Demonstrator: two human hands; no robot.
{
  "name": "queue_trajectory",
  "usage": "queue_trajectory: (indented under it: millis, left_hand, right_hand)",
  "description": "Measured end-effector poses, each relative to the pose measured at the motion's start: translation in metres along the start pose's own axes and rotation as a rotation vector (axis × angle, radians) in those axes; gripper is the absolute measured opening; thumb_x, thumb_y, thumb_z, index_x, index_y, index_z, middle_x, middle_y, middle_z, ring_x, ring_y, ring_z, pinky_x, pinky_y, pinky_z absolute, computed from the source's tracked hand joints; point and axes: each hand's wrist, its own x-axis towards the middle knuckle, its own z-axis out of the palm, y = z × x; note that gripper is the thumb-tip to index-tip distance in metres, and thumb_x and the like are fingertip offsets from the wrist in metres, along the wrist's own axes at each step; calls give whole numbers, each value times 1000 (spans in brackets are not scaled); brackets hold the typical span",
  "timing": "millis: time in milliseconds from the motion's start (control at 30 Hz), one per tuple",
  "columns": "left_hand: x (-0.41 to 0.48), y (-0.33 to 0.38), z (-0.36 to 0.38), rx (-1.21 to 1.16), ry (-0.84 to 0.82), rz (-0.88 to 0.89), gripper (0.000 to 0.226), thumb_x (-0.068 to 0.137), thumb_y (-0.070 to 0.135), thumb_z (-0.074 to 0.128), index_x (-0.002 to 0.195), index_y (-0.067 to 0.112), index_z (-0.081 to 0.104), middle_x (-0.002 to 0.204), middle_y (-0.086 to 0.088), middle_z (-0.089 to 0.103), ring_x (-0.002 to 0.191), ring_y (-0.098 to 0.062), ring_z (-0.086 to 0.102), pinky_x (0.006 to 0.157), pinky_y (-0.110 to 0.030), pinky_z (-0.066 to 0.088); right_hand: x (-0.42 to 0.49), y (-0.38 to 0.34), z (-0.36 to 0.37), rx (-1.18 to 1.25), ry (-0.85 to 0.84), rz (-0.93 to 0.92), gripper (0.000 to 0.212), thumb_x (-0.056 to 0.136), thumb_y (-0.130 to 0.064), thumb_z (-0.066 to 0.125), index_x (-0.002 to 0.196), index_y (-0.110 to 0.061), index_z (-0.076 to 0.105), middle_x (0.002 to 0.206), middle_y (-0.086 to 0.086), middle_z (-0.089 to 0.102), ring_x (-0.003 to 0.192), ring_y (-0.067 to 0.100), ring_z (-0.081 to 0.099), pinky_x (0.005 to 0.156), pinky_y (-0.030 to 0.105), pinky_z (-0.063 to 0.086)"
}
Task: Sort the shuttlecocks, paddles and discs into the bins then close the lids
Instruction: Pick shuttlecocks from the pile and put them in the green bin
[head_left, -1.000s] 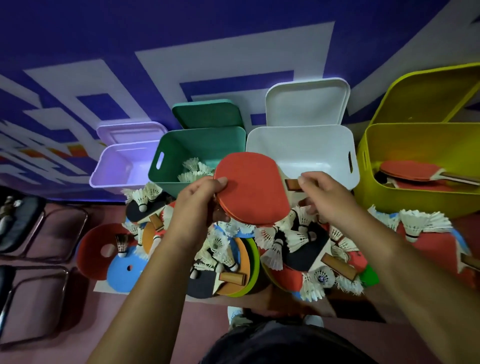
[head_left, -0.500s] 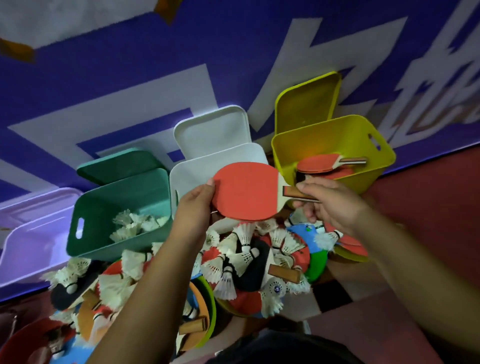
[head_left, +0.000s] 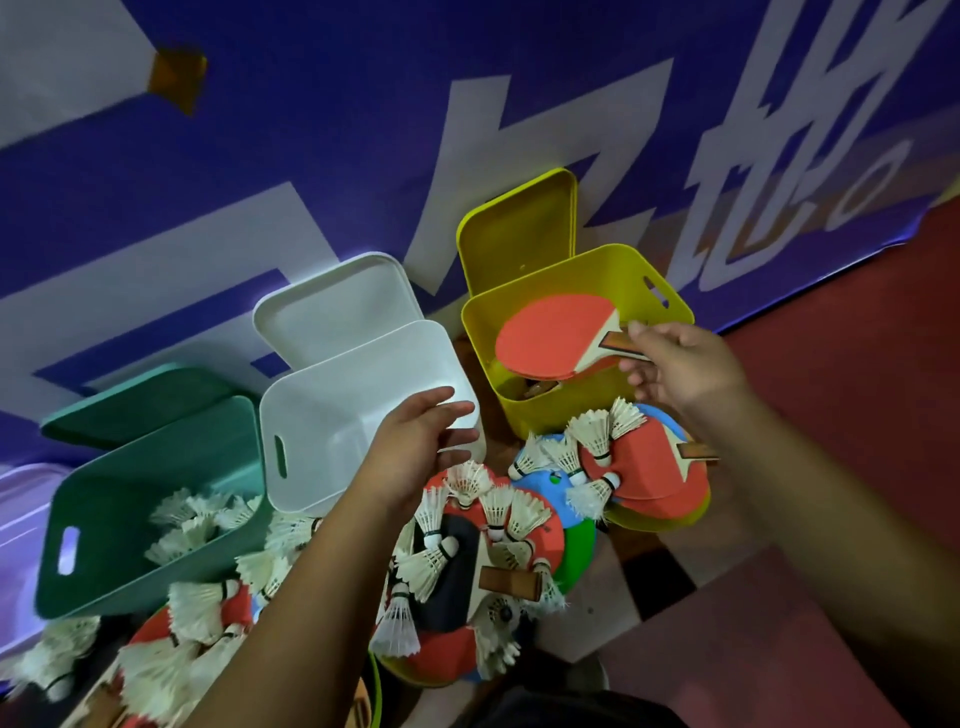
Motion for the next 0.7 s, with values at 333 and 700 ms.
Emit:
queue_trajectory:
  millis: [333, 700]
  left_hand:
    - [-6, -8, -23, 92, 132, 7, 21, 105, 15, 57, 117, 13, 74, 108, -8, 79, 94, -27, 74, 86, -42, 61]
    - [-7, -20, -37, 229, 255, -4, 21, 106, 16, 53, 116, 18, 71, 108, -3, 78, 99, -26, 75, 88, -42, 63]
  right_hand:
    - [78, 5, 15, -218, 38, -6, 25, 102, -32, 70, 97, -10, 59, 84, 17, 74, 82, 32, 76, 79, 50, 65]
    - [144, 39, 10, -1143, 155, 13, 31, 104, -30, 56, 105, -1, 67, 104, 21, 64, 98, 41, 63, 71, 38, 46]
